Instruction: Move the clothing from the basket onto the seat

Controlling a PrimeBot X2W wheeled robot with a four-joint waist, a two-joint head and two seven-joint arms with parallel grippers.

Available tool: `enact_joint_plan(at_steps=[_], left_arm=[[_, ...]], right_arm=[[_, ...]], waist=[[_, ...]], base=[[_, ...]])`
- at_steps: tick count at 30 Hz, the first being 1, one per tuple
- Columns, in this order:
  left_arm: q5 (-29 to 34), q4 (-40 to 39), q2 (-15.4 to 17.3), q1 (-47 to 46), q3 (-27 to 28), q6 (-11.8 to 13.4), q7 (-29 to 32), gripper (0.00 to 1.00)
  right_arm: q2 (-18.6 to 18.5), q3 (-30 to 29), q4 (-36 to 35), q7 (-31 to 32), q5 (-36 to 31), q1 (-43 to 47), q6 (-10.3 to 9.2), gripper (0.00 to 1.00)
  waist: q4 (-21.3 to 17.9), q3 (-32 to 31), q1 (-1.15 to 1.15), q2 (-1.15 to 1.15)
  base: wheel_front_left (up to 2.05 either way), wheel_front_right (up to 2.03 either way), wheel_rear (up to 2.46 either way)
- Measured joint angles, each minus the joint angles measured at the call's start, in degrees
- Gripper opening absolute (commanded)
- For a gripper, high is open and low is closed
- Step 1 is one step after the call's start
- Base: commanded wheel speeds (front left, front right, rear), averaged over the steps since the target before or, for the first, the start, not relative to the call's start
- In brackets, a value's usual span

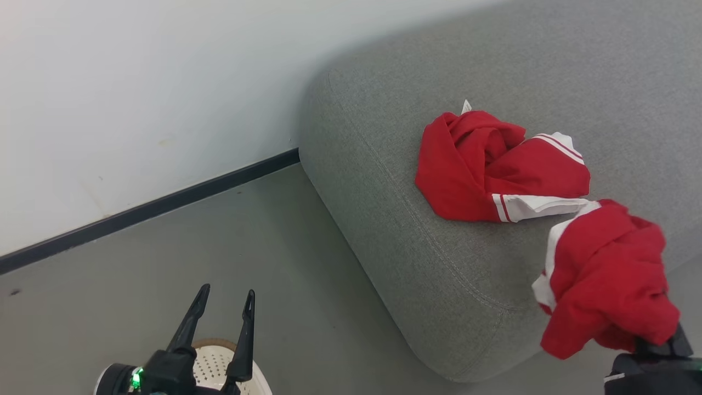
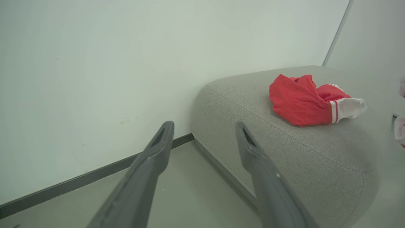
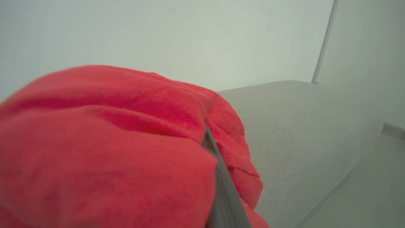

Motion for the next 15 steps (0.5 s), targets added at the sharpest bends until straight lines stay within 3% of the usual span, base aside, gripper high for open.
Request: enact_joint_plan(at_steps=[8, 15], left_arm=[[2.0, -1.96, 0.91, 1.19, 0.59, -0.51, 0.0, 1.0], [2.94, -4.15, 3.74, 1.2, 1.36, -0.7, 0.0, 1.0]], right_arm=[[-3.41, -5.42, 2.52, 0.0, 4.2, -8.2, 2.54, 0.0], [-5.19, -7.8, 6.81, -0.01, 7.66, -17.93, 3.98, 0.0]], waist=[[-0.21, 2.76, 0.0, 0.0], [-0.38, 6.49, 0.01, 0.0]], base=[[0.0, 0.0, 0.0], [0.0, 0.0, 0.0]])
